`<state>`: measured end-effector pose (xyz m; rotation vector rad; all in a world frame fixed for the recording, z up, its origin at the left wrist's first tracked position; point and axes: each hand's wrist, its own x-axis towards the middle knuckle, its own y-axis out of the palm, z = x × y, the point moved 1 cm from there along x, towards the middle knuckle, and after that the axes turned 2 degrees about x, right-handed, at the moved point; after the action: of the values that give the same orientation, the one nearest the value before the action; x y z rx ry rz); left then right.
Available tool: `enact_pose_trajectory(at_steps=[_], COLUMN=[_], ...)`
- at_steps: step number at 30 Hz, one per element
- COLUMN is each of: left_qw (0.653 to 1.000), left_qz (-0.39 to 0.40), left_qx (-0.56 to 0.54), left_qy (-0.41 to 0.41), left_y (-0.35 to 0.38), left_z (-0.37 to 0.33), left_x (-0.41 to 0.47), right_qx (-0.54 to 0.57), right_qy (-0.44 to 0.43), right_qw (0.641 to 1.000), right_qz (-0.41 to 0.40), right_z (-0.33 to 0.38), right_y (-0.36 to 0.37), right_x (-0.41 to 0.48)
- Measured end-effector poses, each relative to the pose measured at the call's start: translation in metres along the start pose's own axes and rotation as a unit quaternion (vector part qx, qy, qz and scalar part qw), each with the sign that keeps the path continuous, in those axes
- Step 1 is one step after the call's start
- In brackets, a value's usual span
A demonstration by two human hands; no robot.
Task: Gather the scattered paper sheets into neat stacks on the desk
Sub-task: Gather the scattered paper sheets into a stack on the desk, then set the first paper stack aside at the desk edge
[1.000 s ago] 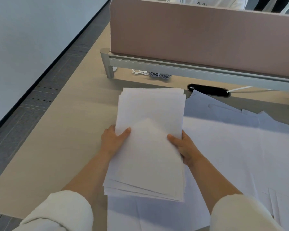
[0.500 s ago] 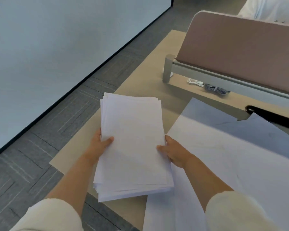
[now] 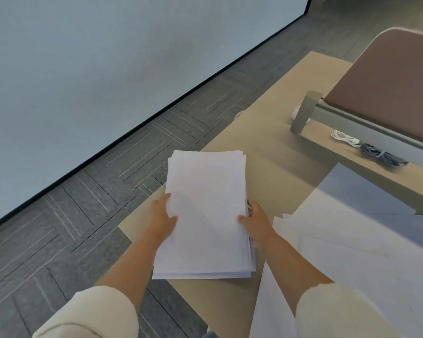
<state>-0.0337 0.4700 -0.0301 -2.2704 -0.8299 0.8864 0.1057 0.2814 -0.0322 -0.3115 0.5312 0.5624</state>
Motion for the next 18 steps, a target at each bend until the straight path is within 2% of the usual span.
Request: enact_pose_trajectory(at_steps=[4,7,10,15,18], left_qw=[0.977,0.958,0.944,0.925,0.925], left_qz=[-0.024,-0.018,-0.015,-0.006,0.003], left_qx=[0.211,0.285,0.313,0.346,0.313], left_qy=[0.008,0.037,0.103,0.158,0.217], left_y=[0.004,0.005,0.009,0.028,0.048], left_z=[-0.003,-0.009,-0.017,-0.040,-0.066], left_x=[-0.002,-0.005,-0.006,-0.013,-0.023], right_qx=[-0.070,-0.138,-0.169,-0.115,-0.104], right_qy=[-0.049,-0.085,-0.089,-0.076,-0.088], right_qw=[0.996,0.986,0.980,0.990,0.986], right_qz=[-0.012,-0.035,-0.049,-0.042,-0.097], right_z=[0.007,0.006,0.000,0.000,-0.004], right_y=[0.008,0.014,0.013,-0.010,-0.039], right_x=[0.005,0.008,0.008,-0.006,-0.018])
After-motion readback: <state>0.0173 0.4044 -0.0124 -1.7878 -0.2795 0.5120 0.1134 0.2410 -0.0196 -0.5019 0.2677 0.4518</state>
